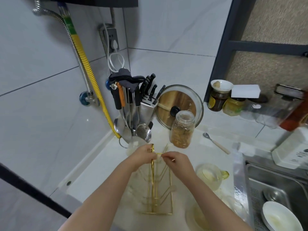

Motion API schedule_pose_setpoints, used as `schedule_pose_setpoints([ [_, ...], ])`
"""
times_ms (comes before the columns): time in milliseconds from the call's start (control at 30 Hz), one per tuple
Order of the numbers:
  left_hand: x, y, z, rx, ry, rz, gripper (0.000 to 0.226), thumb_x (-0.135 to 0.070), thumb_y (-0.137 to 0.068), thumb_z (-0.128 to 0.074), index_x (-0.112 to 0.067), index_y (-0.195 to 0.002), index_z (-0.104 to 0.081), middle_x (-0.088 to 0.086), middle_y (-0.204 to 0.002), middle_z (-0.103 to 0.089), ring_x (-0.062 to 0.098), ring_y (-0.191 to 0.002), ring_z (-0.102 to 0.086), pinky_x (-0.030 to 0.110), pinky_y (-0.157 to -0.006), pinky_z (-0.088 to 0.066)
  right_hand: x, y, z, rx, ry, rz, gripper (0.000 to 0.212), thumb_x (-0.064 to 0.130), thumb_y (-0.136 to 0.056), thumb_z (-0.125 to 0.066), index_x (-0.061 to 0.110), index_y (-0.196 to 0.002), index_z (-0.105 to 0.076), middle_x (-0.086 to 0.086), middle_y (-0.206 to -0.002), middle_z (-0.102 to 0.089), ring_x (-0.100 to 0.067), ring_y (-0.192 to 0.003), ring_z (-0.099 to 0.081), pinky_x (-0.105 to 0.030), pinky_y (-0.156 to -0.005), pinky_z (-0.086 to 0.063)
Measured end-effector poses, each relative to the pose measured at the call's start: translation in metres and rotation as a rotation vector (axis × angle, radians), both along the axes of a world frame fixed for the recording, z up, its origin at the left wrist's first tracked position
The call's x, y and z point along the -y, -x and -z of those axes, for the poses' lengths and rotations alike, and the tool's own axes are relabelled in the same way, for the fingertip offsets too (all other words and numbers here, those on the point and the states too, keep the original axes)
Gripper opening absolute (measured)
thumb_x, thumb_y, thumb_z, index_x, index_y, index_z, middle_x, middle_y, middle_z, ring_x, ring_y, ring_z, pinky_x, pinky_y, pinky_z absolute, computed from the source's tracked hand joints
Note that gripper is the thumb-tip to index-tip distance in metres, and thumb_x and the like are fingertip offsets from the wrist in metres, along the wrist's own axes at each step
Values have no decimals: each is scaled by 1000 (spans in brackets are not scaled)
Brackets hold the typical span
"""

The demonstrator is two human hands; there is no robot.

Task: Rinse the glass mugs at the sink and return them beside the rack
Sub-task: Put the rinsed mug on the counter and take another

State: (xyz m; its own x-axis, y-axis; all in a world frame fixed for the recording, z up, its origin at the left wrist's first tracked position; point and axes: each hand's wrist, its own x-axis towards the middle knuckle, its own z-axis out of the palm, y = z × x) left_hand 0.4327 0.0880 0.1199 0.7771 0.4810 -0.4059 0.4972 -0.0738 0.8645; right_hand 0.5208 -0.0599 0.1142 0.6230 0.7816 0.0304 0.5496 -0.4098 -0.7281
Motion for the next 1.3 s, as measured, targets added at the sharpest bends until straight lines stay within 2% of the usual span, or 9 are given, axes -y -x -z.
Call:
schedule_pose_setpoints([
  [133,-2,0,-7,-14,-85,192,8,2,-83,-52,-2,-88,-57,9,-83,-48,19,-79,-50,36,-78,-50,-4,-5,-6,-33,-19,50,26,19,-92,-57,21,-116,-67,3,-110,-69,-11,-96,-62,-26,-88,-49],
  [400,-8,0,-18,2,-326,397,24,-14,-95,-51,-11,-116,-62,-6,-89,-60,7,-83,-55,21,-73,-45,-9,-2,-16,-3,35,-41,38,14,-95,-54,21,-132,-55,3,-131,-59,-14,-117,-55,-16,-91,-36],
  [567,-13,0,-19,0,-462,453,23,-22,-95,-52,-15,-113,-64,5,-103,-66,21,-100,-60,39,-92,-48,-15,-2,-14,13,58,-48,35,17,-97,-50,21,-132,-56,1,-131,-61,-16,-122,-53,-14,-91,-33],
  [733,-23,7,-20,23,-526,516,26,-19,-93,-56,-20,-117,-65,-3,-102,-68,14,-96,-60,28,-85,-47,-18,0,-15,8,29,-29,28,18,-95,-54,17,-121,-66,-1,-118,-68,-13,-108,-60,-9,-84,-37],
  [833,-29,11,-20,28,-583,536,24,-23,-92,-58,-26,-114,-66,-6,-103,-69,10,-94,-61,28,-84,-48,-21,1,-14,-13,8,-3,21,18,-92,-59,16,-109,-72,2,-100,-72,-9,-91,-62,0,-69,-37],
  [967,-33,17,-22,24,-690,511,21,-29,-91,-60,-22,-108,-70,-4,-91,-68,12,-83,-60,27,-74,-45,-20,2,-13,-76,-34,45,14,17,-89,-64,12,-97,-74,9,-83,-66,-5,-80,-58,1,-67,-37],
  [1067,-39,26,-19,24,-701,422,27,-41,-86,-63,-16,-91,-74,2,-78,-67,17,-72,-59,32,-65,-45,-19,6,-13,-112,-37,22,10,16,-89,-64,13,-91,-73,8,-79,-66,-6,-78,-61,-2,-69,-40],
  [1167,-45,38,-11,51,-636,335,24,-43,-83,-66,-23,-92,-75,-5,-84,-72,13,-78,-65,37,-76,-54,-18,14,-9,-167,-53,20,8,16,-90,-63,18,-86,-69,1,-80,-68,-16,-84,-69,-17,-78,-47],
  [1300,-49,52,-9,114,-589,252,17,-34,-85,-66,-25,-97,-75,-11,-89,-70,2,-83,-62,33,-84,-53,-16,22,-4,-172,-93,71,12,15,-90,-62,22,-81,-68,3,-75,-67,-11,-77,-68,-26,-83,-50],
])
